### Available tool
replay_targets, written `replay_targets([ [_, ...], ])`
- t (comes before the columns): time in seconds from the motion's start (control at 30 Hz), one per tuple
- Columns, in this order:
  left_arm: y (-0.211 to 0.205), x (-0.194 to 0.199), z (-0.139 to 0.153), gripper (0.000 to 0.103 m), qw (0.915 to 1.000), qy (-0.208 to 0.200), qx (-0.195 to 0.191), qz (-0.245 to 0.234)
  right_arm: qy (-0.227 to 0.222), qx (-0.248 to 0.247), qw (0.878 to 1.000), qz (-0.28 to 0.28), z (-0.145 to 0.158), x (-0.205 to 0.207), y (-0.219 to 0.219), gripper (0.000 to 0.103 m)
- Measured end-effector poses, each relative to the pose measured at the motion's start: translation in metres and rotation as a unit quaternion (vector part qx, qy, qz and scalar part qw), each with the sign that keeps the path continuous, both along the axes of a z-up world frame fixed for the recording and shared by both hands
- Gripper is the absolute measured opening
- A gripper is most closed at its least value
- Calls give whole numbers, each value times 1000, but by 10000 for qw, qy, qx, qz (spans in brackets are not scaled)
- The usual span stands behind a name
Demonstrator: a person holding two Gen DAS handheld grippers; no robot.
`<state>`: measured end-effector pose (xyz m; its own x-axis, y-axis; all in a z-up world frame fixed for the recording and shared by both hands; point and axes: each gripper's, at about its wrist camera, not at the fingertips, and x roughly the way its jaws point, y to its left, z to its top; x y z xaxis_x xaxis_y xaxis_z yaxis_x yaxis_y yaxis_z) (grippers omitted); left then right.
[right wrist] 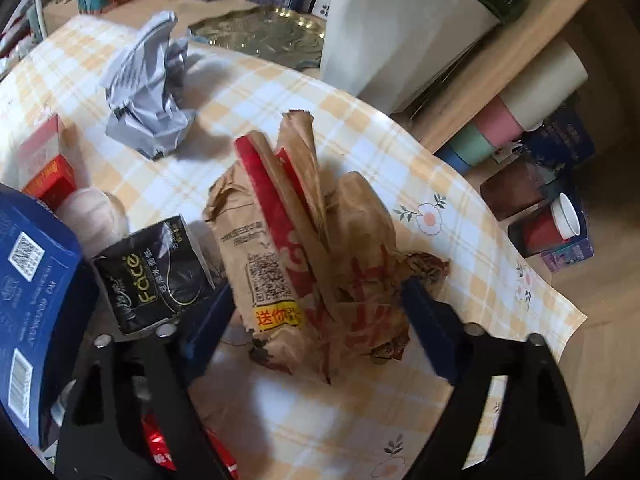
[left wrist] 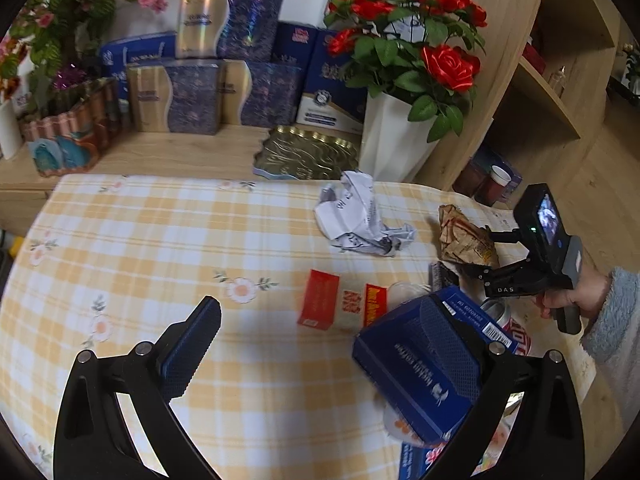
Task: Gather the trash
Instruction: 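Close the right tool on the brown paper bag while the left reaches white paper, then lift the brown paper bag with the right tool while the left tool grasps the crumpled white paper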
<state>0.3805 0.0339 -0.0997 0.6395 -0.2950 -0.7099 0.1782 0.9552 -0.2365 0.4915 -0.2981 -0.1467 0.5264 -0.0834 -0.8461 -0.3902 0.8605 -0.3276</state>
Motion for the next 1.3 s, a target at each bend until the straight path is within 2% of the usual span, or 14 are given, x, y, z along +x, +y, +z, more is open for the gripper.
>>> replay_targets([
  [0.1, -8, 20, -9, 97, 9995, 216, -207, -35, -271, 314, 9991, -81, 16, -7, -7, 72],
  [0.2, -20, 46, -20, 97, 9985, 441, -311, 35, -747, 741, 9936, -410, 36, -17, -20, 71],
  [0.33, -44, 94, -36, 97, 9962, 781, -391, 45, -1281, 1279, 9773, -1099, 52, -32, -43, 71],
  [0.43, -58, 130, -49, 97, 9944, 983, -357, 161, -1509, 1441, 9693, -1298, 56, -48, -56, 71],
  [0.63, -70, 184, -69, 97, 9889, 1363, -294, 509, -1634, 1699, 9599, -1516, 59, -83, -83, 71],
  [0.77, -77, 202, -79, 97, 9851, 1628, -320, 450, -1654, 1811, 9570, -1550, 62, -103, -98, 71],
  [0.8, -78, 203, -80, 84, 9846, 1660, -319, 439, -1669, 1828, 9564, -1548, 63, -107, -101, 71],
  [0.83, -78, 203, -81, 50, 9843, 1690, -343, 383, -1680, 1842, 9559, -1550, 64, -111, -104, 71],
  [0.9, -77, 200, -83, 35, 9822, 1796, -481, 246, -1713, 1887, 9537, -1596, 67, -119, -109, 71],
  [1.07, -71, 178, -58, 31, 9908, 1332, -214, 68, -1774, 1972, 9507, -1609, 74, -137, -109, 71],
  [1.3, -56, 116, 11, 31, 9977, 606, 96, -283, -1838, 2177, 9462, -1535, 94, -171, -93, 72],
])
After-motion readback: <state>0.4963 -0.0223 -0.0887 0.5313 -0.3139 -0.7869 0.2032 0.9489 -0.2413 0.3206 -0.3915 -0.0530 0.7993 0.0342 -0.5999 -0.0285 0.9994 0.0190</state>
